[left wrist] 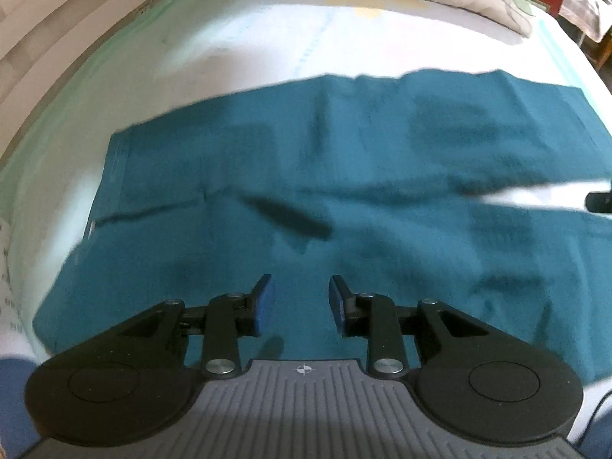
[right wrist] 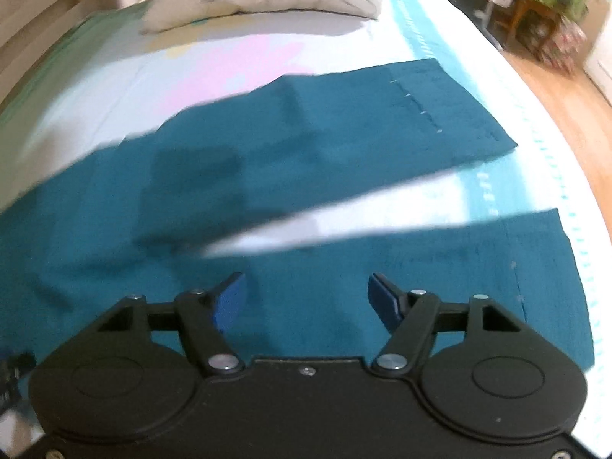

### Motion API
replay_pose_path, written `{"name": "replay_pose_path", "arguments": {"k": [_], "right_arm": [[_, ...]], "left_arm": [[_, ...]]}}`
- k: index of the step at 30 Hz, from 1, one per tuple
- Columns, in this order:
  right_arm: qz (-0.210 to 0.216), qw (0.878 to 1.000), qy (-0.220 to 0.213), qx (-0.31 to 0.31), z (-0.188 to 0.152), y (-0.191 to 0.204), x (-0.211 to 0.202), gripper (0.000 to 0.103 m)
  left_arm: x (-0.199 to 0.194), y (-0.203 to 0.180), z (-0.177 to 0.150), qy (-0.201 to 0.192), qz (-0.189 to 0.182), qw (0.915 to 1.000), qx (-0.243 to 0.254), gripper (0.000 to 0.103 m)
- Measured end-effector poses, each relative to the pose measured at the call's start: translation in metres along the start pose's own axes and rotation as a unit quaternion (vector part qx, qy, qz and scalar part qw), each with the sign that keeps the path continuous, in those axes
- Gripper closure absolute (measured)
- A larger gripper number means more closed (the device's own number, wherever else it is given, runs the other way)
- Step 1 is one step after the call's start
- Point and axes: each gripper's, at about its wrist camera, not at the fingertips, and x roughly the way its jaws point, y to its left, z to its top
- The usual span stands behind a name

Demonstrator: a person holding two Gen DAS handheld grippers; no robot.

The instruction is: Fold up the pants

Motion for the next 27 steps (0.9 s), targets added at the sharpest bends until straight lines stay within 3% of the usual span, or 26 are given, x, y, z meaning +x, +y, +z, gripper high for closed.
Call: {"name": "replay_pose_path", "arguments": {"k": [4,11,17,19,27], "right_arm": [[0.001,0.999,0.01,0.036,0.05,-0.015,0.031,0.035],[0.0,0.994,-0.015,0.109,0.125,-0.034,0.077,0.039],[-0.026,0.99,-0.047,0.128,0.175,-0.027,0.114,0.039],[-0.033,0.989,-0.052,0.132,0.186,-0.024,0.126,0.038],[-0.068,0.984,-0.028,0.162,0.212,-0.017,0.176,0.038]], "left_arm": [[0.025,-0.003,0.037,0.002,-0.004,1.0,0.002,0.074],[0.073,-0.01,0.073,0.017,-0.011,0.9998,0.002,0.074],[0.106,-0.015,0.071,0.041,0.001,0.9989,0.022,0.073],[0.108,-0.016,0.065,0.032,0.004,0.999,0.03,0.073],[0.1,-0.024,0.05,0.013,0.014,0.9988,0.046,0.073]]}}
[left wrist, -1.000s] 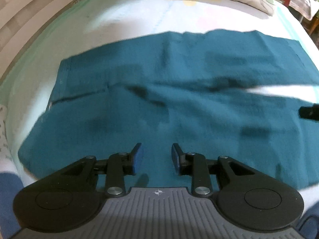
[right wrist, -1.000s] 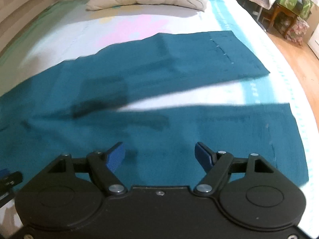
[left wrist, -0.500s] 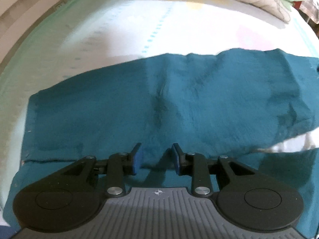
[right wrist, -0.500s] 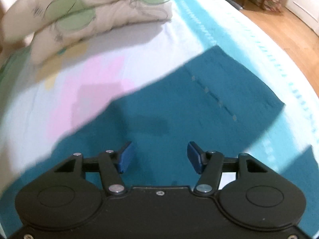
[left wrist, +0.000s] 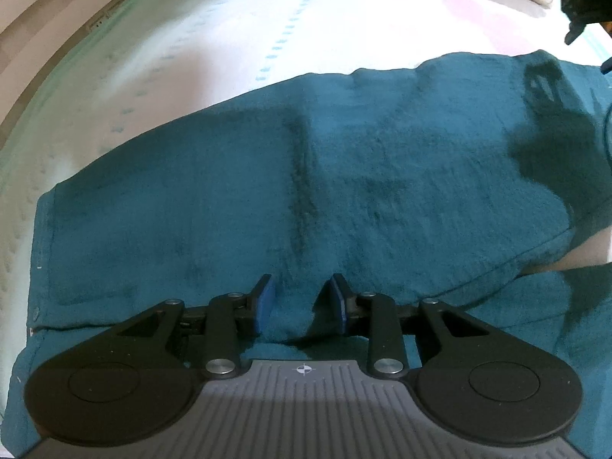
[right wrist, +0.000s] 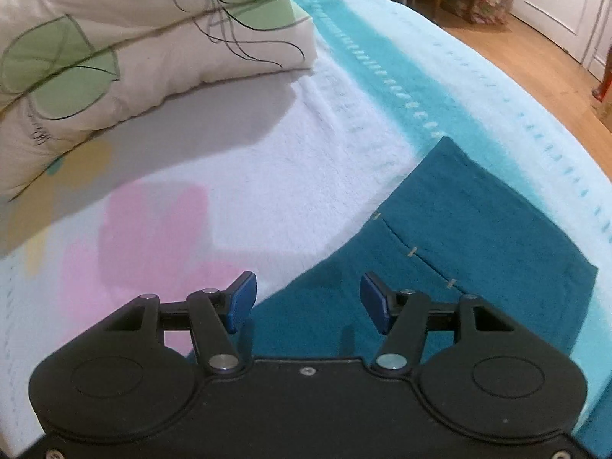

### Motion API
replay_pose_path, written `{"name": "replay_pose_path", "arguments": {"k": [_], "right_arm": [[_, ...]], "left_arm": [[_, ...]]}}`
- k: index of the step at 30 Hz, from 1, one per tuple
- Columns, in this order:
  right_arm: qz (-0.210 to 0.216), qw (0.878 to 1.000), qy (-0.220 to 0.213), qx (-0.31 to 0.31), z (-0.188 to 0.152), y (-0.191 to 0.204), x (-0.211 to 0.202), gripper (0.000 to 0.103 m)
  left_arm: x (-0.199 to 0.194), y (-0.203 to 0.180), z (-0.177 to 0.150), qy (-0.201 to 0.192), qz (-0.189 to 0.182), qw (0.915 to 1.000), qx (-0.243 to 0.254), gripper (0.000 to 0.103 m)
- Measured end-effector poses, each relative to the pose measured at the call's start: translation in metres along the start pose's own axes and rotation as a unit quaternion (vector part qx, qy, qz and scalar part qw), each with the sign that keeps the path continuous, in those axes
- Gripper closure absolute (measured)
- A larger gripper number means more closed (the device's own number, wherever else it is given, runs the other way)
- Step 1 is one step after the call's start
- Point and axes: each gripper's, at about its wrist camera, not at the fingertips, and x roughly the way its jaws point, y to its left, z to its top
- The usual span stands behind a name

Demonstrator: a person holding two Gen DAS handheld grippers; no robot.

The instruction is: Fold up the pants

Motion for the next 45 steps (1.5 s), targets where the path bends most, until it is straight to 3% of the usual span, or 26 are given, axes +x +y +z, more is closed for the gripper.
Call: {"name": "replay_pose_path", "arguments": {"k": [7,8,9,10,11,16,26,33,45], "right_arm": [[-0.031,0.997,0.062,0.013,0.0,0.002,0.032,0.04],[-0.028,0.998,0.054,0.009,-0.002,0.001,0.029,0.042],[-0.027,0.998,0.054,0.002,-0.004,0.0,0.027,0.056],[-0.019,0.998,0.056,-0.012,-0.006,0.0,0.023,0.082],[-0.009,0.998,0.062,-0.022,-0.007,-0.003,0.018,0.093],[0.032,0.998,0.041,-0.019,-0.025,-0.033,-0.027,0.093],[0.079,0.996,0.053,-0.002,-0.079,-0.11,-0.08,0.093],[0.095,0.993,0.075,0.004,-0.111,-0.134,-0.084,0.093],[0.105,0.991,0.087,0.007,-0.118,-0.137,-0.075,0.093]], "left_arm": [[-0.004,-0.008,0.001,-0.005,0.01,0.9999,-0.001,0.072],[-0.004,-0.007,0.001,-0.005,0.009,0.9999,-0.004,0.072],[-0.005,-0.007,0.001,-0.006,0.008,0.9999,-0.006,0.073],[-0.006,-0.006,0.001,-0.006,0.005,0.9999,-0.009,0.073],[-0.006,-0.004,0.002,-0.005,0.001,0.9999,-0.01,0.073],[-0.018,0.015,0.012,-0.001,-0.035,0.9987,-0.037,0.073],[-0.049,0.043,0.053,-0.035,-0.08,0.9909,-0.102,0.073],[-0.04,0.055,0.068,-0.018,-0.105,0.9823,-0.154,0.073],[-0.023,0.075,0.083,-0.008,-0.116,0.968,-0.223,0.073]]}}
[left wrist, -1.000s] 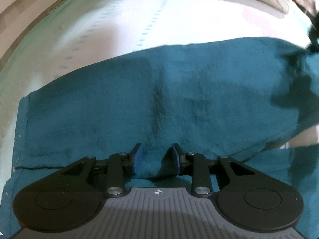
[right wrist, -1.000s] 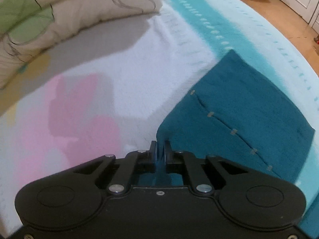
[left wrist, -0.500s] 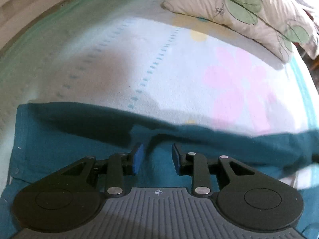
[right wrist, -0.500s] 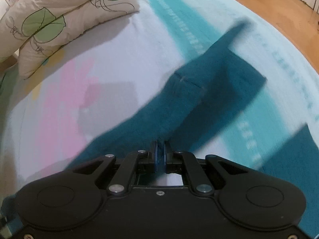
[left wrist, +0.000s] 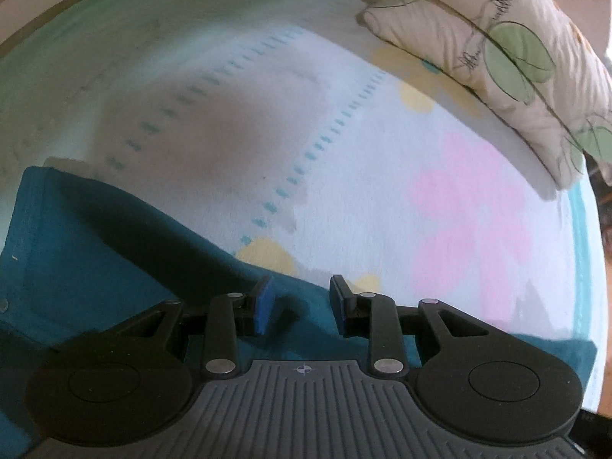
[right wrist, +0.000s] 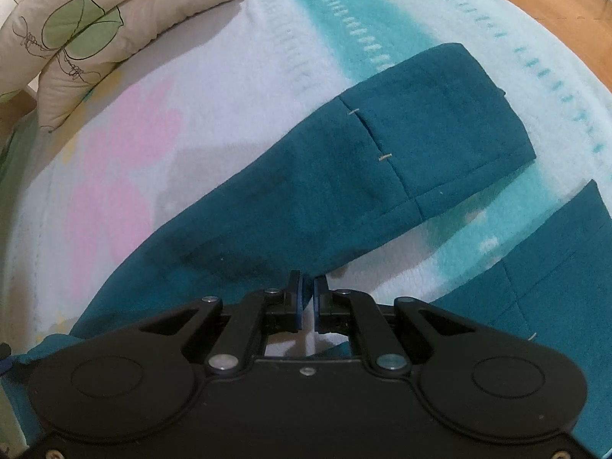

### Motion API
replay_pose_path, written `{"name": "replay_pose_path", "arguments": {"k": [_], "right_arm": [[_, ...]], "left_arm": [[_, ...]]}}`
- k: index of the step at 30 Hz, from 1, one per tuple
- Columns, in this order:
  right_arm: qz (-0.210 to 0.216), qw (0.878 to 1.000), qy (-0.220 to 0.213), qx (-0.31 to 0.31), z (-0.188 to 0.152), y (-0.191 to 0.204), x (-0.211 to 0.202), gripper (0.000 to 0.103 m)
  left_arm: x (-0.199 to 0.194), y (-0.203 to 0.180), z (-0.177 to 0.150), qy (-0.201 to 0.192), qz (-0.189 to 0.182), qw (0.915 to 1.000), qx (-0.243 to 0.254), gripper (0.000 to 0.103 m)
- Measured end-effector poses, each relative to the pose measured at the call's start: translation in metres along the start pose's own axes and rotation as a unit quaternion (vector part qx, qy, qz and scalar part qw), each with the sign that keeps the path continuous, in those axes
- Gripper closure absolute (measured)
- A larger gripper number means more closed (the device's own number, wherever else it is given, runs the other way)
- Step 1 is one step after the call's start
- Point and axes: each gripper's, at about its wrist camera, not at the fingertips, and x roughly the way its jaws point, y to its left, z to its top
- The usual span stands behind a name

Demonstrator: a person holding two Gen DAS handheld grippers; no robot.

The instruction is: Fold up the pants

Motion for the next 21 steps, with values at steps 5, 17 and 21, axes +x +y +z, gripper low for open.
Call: {"name": "replay_pose_path", "arguments": {"k": [5,17,21], "right_arm": [[0.0,1.0,0.006,-0.002,-0.003,-0.001,0.003,0.093],[0.006,1.0,0.003,-0.003,-0.007,-0.003,0.0,0.093],[0.006,1.0,0.003,0.0,-0.008,-0.004,-0.001,0.093]], "left_arm": [[0.016,0.003,-0.002,0.018,0.01,0.9998,-0.005,0.073],[0.004,0.032,-0.024,0.003,0.046,0.9987,-0.019,0.073],[0.007,0.04,-0.023,0.009,0.031,0.9987,-0.039,0.073]]}}
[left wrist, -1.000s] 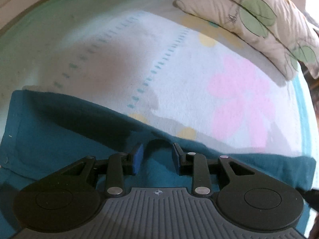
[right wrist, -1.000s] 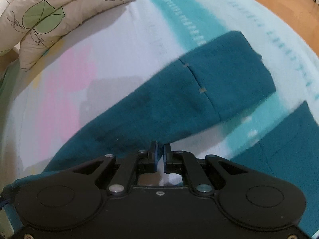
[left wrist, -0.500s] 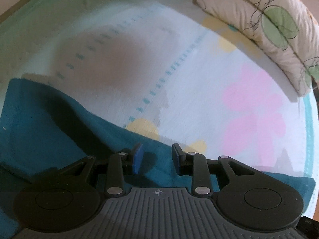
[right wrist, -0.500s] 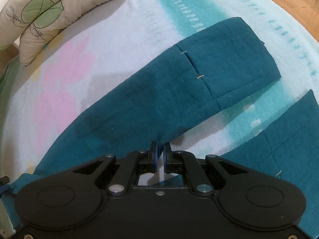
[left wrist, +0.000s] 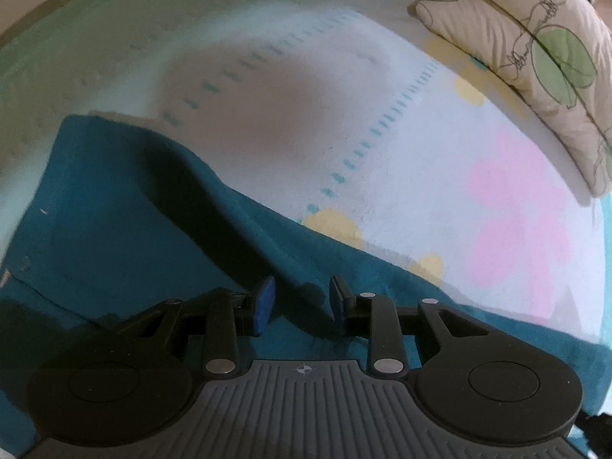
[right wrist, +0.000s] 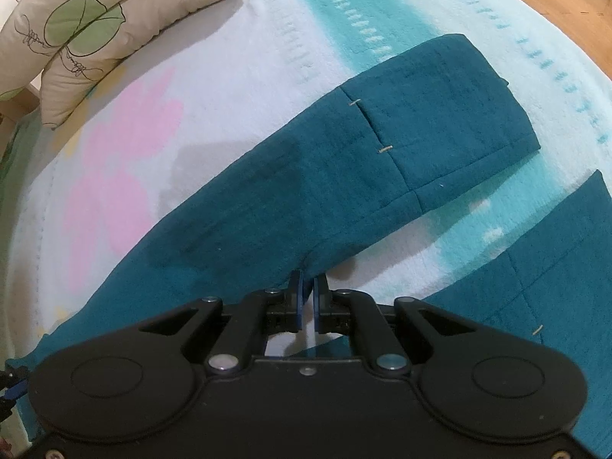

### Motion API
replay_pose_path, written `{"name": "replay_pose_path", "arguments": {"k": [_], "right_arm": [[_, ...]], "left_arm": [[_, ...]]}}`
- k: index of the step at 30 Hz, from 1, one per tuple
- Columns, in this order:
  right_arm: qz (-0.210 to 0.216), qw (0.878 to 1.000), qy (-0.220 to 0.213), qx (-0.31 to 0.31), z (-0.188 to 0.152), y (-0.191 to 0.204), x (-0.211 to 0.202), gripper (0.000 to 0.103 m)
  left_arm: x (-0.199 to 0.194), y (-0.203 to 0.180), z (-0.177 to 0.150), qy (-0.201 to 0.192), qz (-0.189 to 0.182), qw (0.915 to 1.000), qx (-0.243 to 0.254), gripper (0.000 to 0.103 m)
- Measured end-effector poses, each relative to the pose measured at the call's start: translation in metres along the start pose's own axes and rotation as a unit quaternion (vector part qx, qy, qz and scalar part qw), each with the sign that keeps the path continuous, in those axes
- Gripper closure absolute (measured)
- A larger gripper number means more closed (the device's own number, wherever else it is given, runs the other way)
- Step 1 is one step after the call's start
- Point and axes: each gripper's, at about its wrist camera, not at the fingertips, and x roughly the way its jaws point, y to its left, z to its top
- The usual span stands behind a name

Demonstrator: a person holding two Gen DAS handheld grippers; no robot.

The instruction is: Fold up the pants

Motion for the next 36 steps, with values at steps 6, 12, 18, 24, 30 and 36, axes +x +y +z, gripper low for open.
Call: {"name": "replay_pose_path", "arguments": {"k": [6,12,18,24,30,36], "right_arm": [[0.001,1.0,0.004,0.0,0.002,-0.001,0.001,0.093],[-0.001,1.0,0.006,0.001,0.001,0.0,0.004,0.093],[0.002,1.0,0.005,0.004,0.002,-0.001,0.003,0.093],[0.018,1.0,-0.018,0.014,0.008,0.002,-0.01,0.093],[0.051,0.995,-0.084,0.008,0.025,0.016,-0.066,0.093],[0.059,0.989,-0.132,-0.037,-0.001,0.021,-0.149,0.094]], "left_arm": [[0.014,-0.005,-0.002,0.005,-0.024,0.9996,-0.014,0.073],[0.035,-0.009,-0.006,0.038,-0.043,0.9977,-0.037,0.073],[0.04,-0.004,-0.004,0.035,-0.072,0.9931,-0.086,0.078],[0.01,-0.014,0.008,-0.024,-0.074,0.9948,-0.066,0.1],[-0.058,-0.033,0.012,-0.088,-0.079,0.9929,-0.005,0.101],[-0.128,-0.017,-0.014,-0.126,-0.104,0.9857,0.038,0.1]]}}
